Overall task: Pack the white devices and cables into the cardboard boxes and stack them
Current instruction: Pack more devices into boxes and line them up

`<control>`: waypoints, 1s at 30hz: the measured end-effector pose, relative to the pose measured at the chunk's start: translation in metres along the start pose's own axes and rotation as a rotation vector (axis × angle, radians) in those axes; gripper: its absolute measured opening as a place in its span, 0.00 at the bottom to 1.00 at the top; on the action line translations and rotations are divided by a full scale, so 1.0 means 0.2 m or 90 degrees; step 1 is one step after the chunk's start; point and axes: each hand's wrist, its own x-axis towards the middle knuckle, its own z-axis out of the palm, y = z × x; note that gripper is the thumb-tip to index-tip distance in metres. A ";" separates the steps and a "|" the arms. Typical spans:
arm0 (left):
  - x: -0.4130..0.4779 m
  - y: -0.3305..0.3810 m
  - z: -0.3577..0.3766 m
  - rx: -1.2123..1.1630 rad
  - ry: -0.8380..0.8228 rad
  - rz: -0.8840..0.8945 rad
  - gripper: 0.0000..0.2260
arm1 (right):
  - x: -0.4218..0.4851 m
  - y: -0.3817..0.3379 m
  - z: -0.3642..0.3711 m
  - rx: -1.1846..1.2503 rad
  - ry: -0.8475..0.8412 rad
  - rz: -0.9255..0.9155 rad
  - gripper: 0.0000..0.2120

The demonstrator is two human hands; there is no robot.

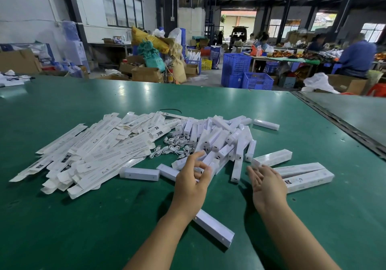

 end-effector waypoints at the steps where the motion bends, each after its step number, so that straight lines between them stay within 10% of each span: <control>1: 0.00 0.00 0.00 0.001 0.001 0.002 0.14 | -0.01 0.00 0.00 -0.018 -0.009 0.016 0.04; 14: 0.12 0.00 0.01 0.199 0.118 0.061 0.06 | -0.02 0.15 -0.05 -0.544 -0.196 -0.181 0.09; 22: 0.42 -0.14 -0.54 0.860 0.007 -0.144 0.31 | -0.02 0.14 -0.06 -0.576 -0.215 -0.194 0.09; 30: 0.47 -0.22 -0.77 0.947 0.002 -0.223 0.25 | -0.01 0.15 -0.07 -0.585 -0.224 -0.203 0.09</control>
